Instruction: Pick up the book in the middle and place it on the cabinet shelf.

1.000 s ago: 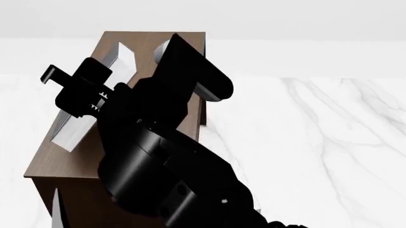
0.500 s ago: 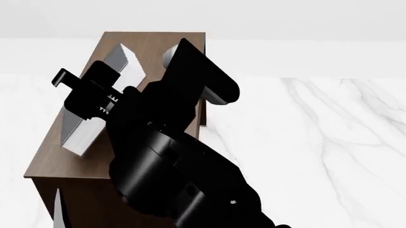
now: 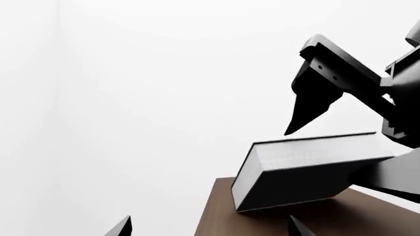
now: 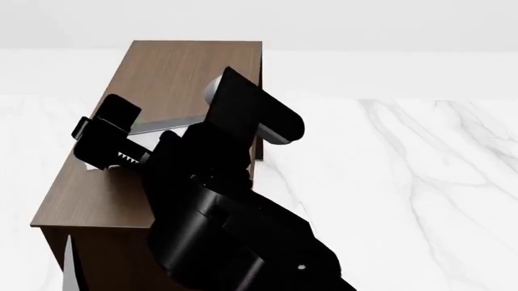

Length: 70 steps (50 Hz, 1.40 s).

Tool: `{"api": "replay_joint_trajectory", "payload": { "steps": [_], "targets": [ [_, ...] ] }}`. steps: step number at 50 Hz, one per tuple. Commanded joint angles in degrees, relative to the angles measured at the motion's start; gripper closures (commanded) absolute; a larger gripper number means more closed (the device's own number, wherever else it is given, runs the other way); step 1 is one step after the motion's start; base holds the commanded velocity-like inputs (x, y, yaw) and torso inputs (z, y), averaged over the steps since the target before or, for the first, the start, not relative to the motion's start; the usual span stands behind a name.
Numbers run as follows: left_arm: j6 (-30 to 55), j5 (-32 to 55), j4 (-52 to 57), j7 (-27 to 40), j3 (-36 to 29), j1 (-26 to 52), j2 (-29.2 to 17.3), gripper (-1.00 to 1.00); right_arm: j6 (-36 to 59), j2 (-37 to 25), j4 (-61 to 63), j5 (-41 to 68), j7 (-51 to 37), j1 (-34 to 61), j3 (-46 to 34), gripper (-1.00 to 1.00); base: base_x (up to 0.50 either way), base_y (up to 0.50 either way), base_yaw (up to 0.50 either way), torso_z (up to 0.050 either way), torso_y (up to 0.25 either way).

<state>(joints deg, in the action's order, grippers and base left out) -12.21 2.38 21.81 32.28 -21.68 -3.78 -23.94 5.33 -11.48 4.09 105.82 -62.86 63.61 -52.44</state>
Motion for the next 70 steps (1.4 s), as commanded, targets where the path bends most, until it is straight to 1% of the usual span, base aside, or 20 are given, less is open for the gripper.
{"api": "replay_joint_trajectory", "payload": {
  "steps": [1,8,19,49,60,61,64,67,70],
  "targets": [
    [0.4,-0.2,0.8,-1.3,1.1,0.2,0.7,-1.00,0.3,-0.7,0.1,-2.9,1.5,1.2,1.1,-1.00,0.00,0.00,0.00,0.000,0.000],
    [-2.4,-0.7,-2.1,-1.2,0.7,0.3,1.0,-1.00,0.1,-4.3,1.6,-3.5,0.5,1.4,2.4,-1.00,0.00,0.00,0.00,0.000,0.000],
    [-3.9,-1.2,-3.7,-1.2,0.1,0.1,1.2,-1.00,-0.5,-8.5,6.3,-2.5,-1.1,0.5,4.3,-1.00,0.00,0.00,0.00,0.000,0.000],
    [-0.9,-1.0,-0.1,-0.7,0.0,-0.3,0.5,-1.00,-0.9,-10.7,5.6,-2.6,0.1,-2.6,4.0,-1.00,0.00,0.00,0.00,0.000,0.000],
    [-0.6,-1.0,0.3,-0.3,-0.1,-0.2,0.5,-1.00,-1.5,-19.4,12.5,-5.6,4.4,-8.7,4.9,-1.00,0.00,0.00,0.00,0.000,0.000],
    [-0.6,-1.1,0.2,-0.3,-0.1,-0.2,0.5,-1.00,-1.8,-21.1,14.2,-8.4,6.0,-9.4,4.9,-1.00,0.00,0.00,0.00,0.000,0.000],
    [-0.5,-1.1,0.2,-0.3,-0.2,-0.2,0.5,-1.00,-2.9,-23.7,15.6,-10.8,8.5,-12.1,5.1,-1.00,0.00,0.00,0.00,0.000,0.000],
    [-0.5,-1.1,-0.1,-0.3,-0.3,-0.1,0.6,-1.00,-4.8,-26.6,15.7,-13.3,10.9,-16.1,5.3,-1.00,0.00,0.00,0.00,0.000,0.000],
    [-0.9,-1.2,-0.9,-0.3,-0.5,0.0,0.7,-1.00,-7.1,-28.6,15.0,-18.1,12.8,-19.4,5.2,-1.00,0.00,0.00,0.00,0.000,0.000]
  ]
}}
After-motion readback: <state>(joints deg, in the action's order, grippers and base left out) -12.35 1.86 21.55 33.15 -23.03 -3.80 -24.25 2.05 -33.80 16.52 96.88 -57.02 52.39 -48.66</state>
